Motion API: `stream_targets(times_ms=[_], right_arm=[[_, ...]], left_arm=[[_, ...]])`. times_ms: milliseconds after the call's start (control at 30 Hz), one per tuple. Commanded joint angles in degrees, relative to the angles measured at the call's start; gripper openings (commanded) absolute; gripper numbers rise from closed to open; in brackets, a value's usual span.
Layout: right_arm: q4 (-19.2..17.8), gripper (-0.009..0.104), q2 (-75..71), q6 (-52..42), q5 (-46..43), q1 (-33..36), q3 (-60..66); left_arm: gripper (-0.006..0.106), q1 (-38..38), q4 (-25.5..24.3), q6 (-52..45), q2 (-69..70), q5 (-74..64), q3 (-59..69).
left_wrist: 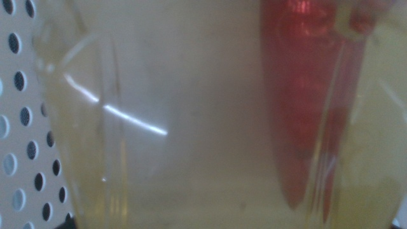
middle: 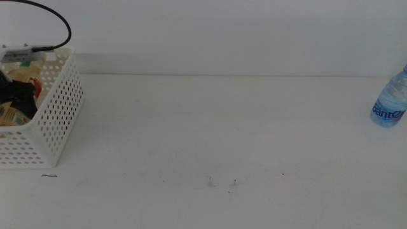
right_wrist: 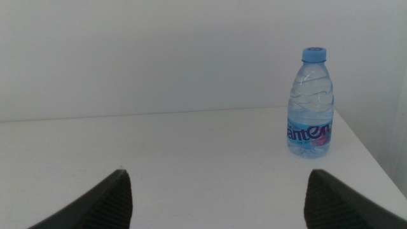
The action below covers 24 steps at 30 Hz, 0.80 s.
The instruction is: Use arms to grab the bottles and put them into the dustbin to the left of the table.
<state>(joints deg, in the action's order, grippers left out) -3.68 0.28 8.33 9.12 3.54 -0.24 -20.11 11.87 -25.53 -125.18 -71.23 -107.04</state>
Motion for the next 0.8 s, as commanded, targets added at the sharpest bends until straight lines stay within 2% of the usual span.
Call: stream_targets(times_ms=[0,33,67,100,167,467,533,567,667,767], right_arm=[[-0.24,0.089,-0.28,-0.39,-0.10,-0.17,0.24],[-0.24,0.089,-0.28,-0.39,-0.10,-0.17,0.24],[-0.24,0.089,-0.28,-0.39,-0.10,-0.17,0.24],[-0.24,0.089,-0.28,-0.39,-0.10,-0.17,0.24],[-0.24,0.089,-0.28,-0.39,-0.10,-0.17,0.24],[-0.24,0.089,-0.28,-0.39,-0.10,-0.17,0.24],[-0.24,0.089,-0.28,-0.39,-0.10,-0.17,0.24],[-0.24,0.089,-0.28,-0.39,-0.10,-0.17,0.24],[-0.24,0.089,-0.28,-0.39,-0.10,-0.17,0.24],[-0.24,0.089,-0.28,-0.39,-0.10,-0.17,0.24]], left_arm=[[0.026,-0.11,0.05,0.04,1.03,1.27,-0.96],[0.032,-0.11,0.05,0.04,1.03,1.27,-0.96],[0.064,-0.11,-0.11,0.04,1.03,1.27,-1.11],[0.080,-0.11,-0.44,1.75,1.85,1.27,-1.21],[0.093,0.14,-1.95,4.19,3.55,1.27,-1.08],[0.094,4.08,-3.02,4.34,18.83,1.27,0.02],[0.094,5.53,0.71,1.26,23.66,1.27,2.87],[0.094,6.37,4.23,-1.02,26.62,1.47,4.96],[0.094,9.08,14.18,-5.97,36.07,8.14,12.34],[0.094,13.10,20.48,-9.32,44.98,15.08,20.49]])
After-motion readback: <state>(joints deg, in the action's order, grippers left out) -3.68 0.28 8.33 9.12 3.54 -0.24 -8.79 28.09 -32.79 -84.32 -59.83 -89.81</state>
